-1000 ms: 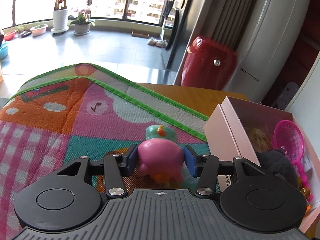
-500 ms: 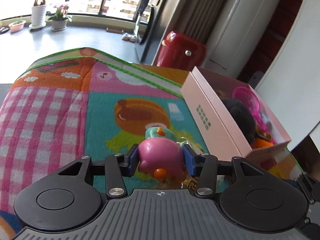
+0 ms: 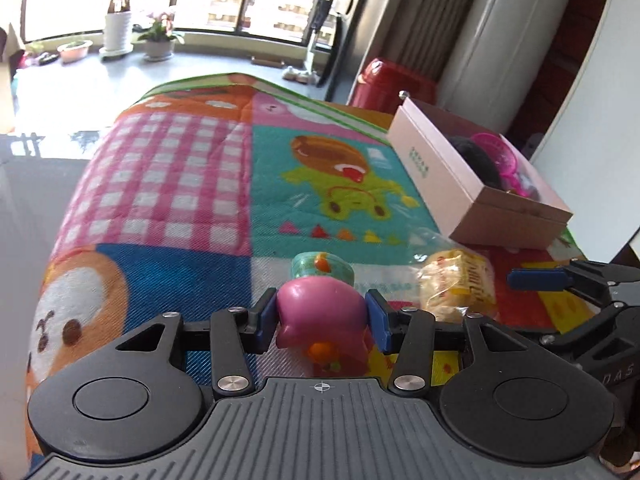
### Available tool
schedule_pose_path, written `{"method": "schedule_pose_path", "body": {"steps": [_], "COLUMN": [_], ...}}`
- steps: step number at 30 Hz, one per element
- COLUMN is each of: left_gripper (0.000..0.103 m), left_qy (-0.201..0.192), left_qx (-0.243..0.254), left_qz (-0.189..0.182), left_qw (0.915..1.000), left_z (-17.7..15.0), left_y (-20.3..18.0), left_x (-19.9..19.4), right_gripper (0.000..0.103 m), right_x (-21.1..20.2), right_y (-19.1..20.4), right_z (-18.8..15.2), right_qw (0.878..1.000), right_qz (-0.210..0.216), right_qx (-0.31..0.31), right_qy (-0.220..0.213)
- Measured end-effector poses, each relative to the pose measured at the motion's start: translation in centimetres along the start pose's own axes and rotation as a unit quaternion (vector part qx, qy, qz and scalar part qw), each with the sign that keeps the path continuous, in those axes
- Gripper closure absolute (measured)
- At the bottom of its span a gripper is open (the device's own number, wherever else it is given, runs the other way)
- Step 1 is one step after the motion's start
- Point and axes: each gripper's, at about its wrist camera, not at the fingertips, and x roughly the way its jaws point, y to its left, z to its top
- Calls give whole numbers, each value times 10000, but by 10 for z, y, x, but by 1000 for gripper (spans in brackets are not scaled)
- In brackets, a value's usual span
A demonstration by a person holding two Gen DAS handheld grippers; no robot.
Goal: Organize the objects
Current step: 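Grasp the packaged yellow bread roll with the right gripper while the left gripper holds the pink toy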
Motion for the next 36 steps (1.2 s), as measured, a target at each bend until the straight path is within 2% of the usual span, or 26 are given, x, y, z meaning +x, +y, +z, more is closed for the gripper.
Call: {"method": "schedule_pose_path", "body": {"steps": [6,7,8,9,11,16,18,22,24,25,27,28,30,36], "left_gripper": [51,51,51,51,51,51,51,50,49,49,48,49,49,46], "left_qy": [-1,-22,-65,-119,-190,-189,-207,-123,-139,-160,-209,-257,-353,-595], "left_qx": [106,114,113,105,86,213,405,513,689,810,1018,1107,1137,683], "left_qz": [102,139,184,227,275,319,448,325,415,491,608,662,688,508], "left_qw": [9999,9998,9997,9996,9994,9991,9980,9981,9967,9954,9927,9913,9905,9946], "left_z": [-16,-19,-24,-29,-36,-47,-50,-55,-59,-62,-68,-71,-75,-79], "left_y": [-9,-11,-14,-16,-23,-47,-58,-71,-80,-85,-94,-98,-102,-92], "left_x": [-11,-13,-14,-17,-20,-21,-19,-17,-15,-14,-13,-13,-13,-16], "right_gripper": [2,16,34,37,41,41,41,40,32,19,4,1,0,0], "right_x": [20,21,22,21,11,-24,-40,-65,-73,-76,-79,-80,-81,-71], "right_y": [4,4,3,0,-5,-19,-25,-35,-38,-37,-37,-37,-38,-42], "right_z": [6,6,7,6,-2,-32,-44,-70,-80,-86,-92,-96,-100,-109], "right_qw": [9995,9994,9994,9992,9984,9965,9952,9922,9906,9885,9842,9826,9833,9859], "right_qz": [-70,-100,-129,-71,-163,-558,-781,-1094,-1214,-1361,-1602,-1679,-1646,-1502], "right_qx": [314,319,322,380,513,555,506,408,346,273,160,137,169,384], "right_qy": [-60,-108,-88,-50,-165,-269,-315,-430,-534,-606,-735,-777,-761,-624]}}
